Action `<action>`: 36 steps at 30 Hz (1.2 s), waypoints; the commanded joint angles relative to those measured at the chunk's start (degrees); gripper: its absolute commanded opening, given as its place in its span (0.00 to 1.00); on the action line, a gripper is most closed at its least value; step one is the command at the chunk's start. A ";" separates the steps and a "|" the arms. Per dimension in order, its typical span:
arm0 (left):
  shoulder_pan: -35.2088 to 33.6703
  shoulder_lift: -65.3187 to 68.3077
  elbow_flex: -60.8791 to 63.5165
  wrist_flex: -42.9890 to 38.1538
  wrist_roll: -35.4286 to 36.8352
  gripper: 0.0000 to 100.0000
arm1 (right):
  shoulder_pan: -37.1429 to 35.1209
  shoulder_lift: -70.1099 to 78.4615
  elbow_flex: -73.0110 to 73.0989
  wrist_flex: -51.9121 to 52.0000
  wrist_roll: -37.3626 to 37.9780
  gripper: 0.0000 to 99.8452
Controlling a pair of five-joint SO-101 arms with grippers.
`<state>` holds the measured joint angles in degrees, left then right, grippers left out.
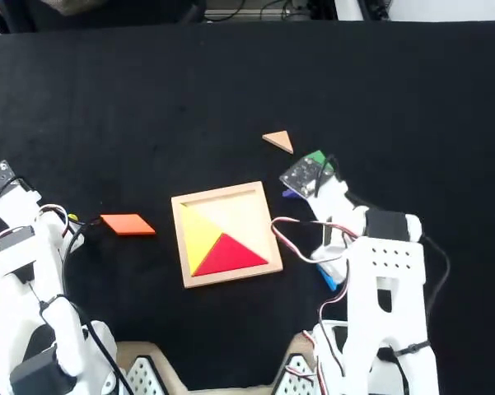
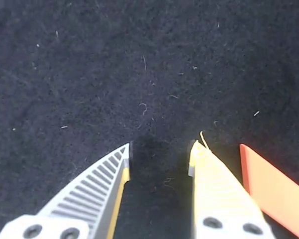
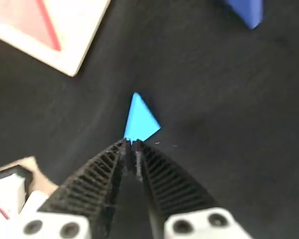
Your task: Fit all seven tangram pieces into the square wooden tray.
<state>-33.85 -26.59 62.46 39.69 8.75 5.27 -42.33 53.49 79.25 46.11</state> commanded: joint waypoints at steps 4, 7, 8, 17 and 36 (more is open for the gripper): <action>-0.66 -0.26 -0.22 -0.79 0.26 0.20 | 0.26 0.13 0.75 1.32 0.44 0.01; -0.84 -0.26 -0.22 -0.70 0.26 0.20 | 1.14 4.44 1.63 -0.09 0.44 0.01; -0.84 -0.26 -0.22 -0.70 0.35 0.20 | 1.49 6.20 1.71 -1.23 0.44 0.01; -1.01 -0.35 -0.22 -0.70 0.53 0.20 | 3.60 21.41 -1.71 -10.81 0.79 0.01; -0.75 -0.44 -0.22 -1.14 0.53 0.20 | -4.40 51.12 -29.76 -12.66 3.34 0.01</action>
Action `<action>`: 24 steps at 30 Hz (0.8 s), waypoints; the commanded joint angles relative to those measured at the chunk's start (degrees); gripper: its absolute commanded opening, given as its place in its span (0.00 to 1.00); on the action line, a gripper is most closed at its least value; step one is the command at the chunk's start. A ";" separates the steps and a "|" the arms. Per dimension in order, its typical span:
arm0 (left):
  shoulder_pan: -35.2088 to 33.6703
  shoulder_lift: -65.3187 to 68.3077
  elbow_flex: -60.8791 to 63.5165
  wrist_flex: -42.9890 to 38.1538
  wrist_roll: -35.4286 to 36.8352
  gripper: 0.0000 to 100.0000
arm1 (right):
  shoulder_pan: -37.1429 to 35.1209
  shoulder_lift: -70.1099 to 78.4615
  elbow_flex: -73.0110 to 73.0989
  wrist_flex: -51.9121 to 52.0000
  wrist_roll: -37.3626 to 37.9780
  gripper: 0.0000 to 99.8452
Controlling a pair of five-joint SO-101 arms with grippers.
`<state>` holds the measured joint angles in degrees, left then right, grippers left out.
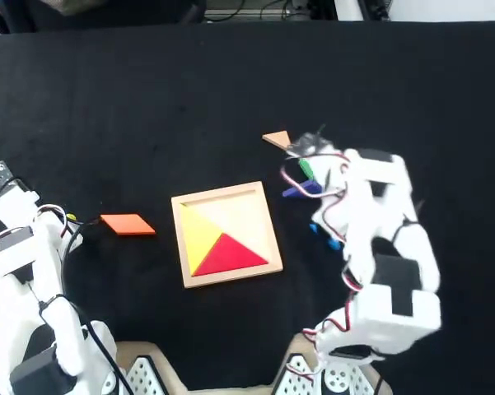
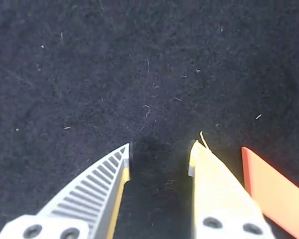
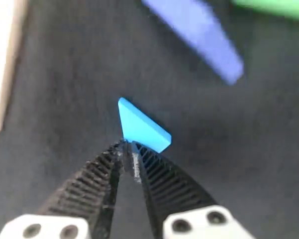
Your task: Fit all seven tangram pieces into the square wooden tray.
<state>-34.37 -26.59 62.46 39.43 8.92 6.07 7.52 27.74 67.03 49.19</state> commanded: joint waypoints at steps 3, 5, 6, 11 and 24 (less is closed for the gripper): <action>-0.22 -0.44 -0.22 -0.88 0.35 0.20 | -11.43 1.63 -4.88 0.09 0.09 0.01; -0.40 -0.35 -0.22 -0.88 0.44 0.20 | -13.45 0.48 -6.02 1.49 -1.32 0.01; -0.40 -0.35 -0.22 -0.88 0.44 0.20 | -13.54 -0.66 -7.25 2.64 -2.55 0.01; -1.54 -0.79 -0.48 0.35 0.44 0.20 | -11.69 -12.35 -17.63 13.63 -6.15 0.01; -38.29 -0.09 -7.78 10.81 -10.64 0.20 | -46.42 -12.88 -21.49 5.54 -24.35 0.19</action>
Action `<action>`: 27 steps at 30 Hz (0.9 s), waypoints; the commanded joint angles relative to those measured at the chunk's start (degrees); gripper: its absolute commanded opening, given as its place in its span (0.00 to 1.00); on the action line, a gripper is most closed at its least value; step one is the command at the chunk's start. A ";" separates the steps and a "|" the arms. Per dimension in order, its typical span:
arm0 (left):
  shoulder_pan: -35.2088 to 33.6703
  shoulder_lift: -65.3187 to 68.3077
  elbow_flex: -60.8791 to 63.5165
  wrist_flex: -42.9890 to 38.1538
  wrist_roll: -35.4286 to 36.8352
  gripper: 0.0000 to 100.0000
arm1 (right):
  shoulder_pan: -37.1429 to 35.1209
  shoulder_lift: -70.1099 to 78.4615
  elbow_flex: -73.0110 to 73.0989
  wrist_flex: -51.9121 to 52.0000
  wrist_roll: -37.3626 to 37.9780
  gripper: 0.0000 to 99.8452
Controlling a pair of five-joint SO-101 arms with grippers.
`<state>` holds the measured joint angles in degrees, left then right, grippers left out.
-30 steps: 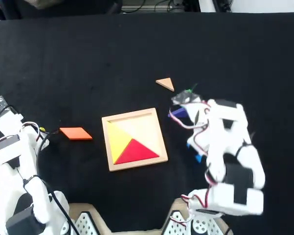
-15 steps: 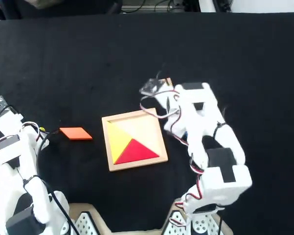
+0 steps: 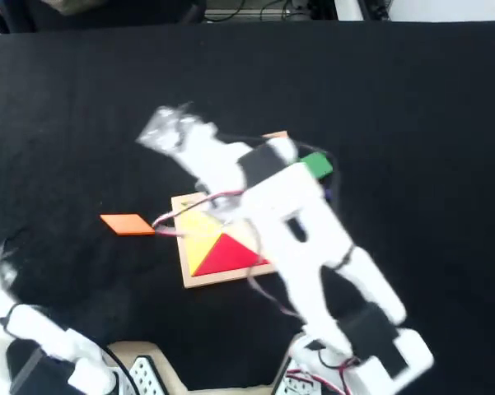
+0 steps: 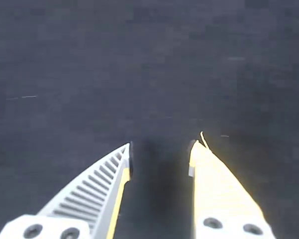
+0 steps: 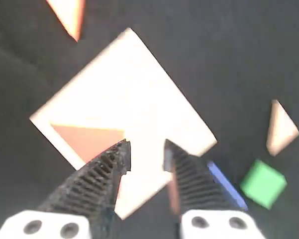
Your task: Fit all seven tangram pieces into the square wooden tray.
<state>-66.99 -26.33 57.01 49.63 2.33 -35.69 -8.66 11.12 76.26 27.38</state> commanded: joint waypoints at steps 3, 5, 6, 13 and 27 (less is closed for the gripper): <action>-7.16 -0.35 1.80 0.62 -6.42 0.20 | -8.44 10.86 -9.54 -5.54 -1.14 0.19; -7.34 -0.35 5.32 0.35 -8.35 0.20 | -11.25 16.04 -12.70 -5.19 3.78 0.19; -7.43 -0.35 6.64 0.26 -9.41 0.20 | -12.66 18.51 -13.85 -4.92 6.86 0.19; -20.62 -0.44 8.48 0.09 -21.19 0.20 | -19.08 34.86 -27.82 -5.89 13.10 0.19; -20.26 -0.53 12.79 -3.16 -24.00 0.20 | -21.45 64.92 -70.20 11.96 18.64 0.19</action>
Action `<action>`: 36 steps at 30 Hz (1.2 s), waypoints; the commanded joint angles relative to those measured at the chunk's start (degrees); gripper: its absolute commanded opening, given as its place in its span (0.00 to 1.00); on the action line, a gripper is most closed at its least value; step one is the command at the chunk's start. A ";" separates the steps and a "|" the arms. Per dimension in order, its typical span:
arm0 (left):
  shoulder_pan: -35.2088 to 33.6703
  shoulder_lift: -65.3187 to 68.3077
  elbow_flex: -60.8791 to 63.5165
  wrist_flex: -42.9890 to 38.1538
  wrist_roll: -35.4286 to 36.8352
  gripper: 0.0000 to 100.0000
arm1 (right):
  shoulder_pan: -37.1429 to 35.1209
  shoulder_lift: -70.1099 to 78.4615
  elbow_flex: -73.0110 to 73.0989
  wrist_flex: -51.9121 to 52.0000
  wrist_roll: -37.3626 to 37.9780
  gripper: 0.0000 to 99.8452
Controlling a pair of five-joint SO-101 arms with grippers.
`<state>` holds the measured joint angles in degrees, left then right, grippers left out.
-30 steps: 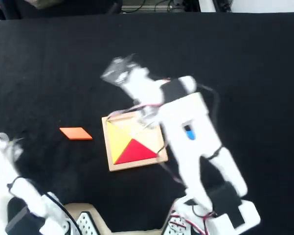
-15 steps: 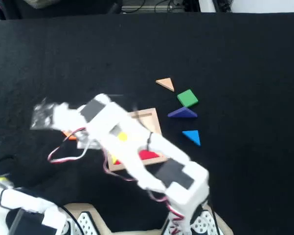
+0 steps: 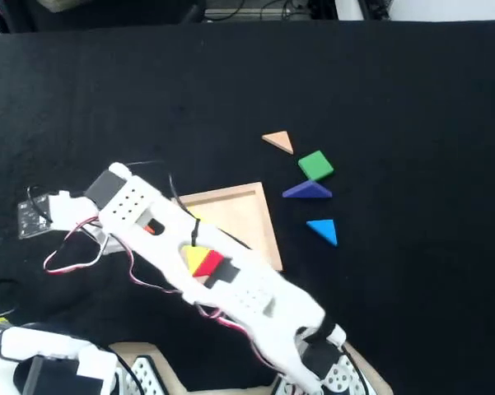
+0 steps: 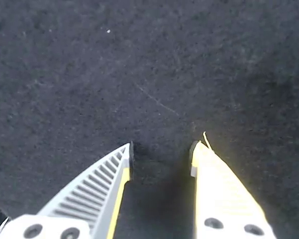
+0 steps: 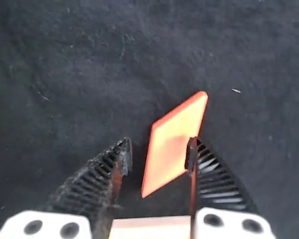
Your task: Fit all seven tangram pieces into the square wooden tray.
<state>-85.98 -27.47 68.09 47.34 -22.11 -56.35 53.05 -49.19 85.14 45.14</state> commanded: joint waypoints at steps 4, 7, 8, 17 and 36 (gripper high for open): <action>-1.27 0.62 1.71 -0.88 0.44 0.20 | -0.09 11.30 -19.82 7.38 2.20 0.19; -1.27 0.62 1.80 -1.05 0.44 0.20 | 0.79 15.52 -27.82 11.08 2.20 0.19; -1.27 0.62 1.80 -1.14 0.44 0.20 | 1.41 16.40 -30.73 13.01 2.20 0.19; -1.27 0.62 1.89 -1.14 0.44 0.20 | 2.11 18.68 -33.71 16.09 2.46 0.19; -1.27 0.62 1.98 -1.14 0.35 0.20 | 0.18 -0.22 -17.89 16.09 -5.01 0.19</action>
<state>-85.98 -27.47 68.26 47.34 -22.11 -54.42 59.82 -73.89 99.30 40.92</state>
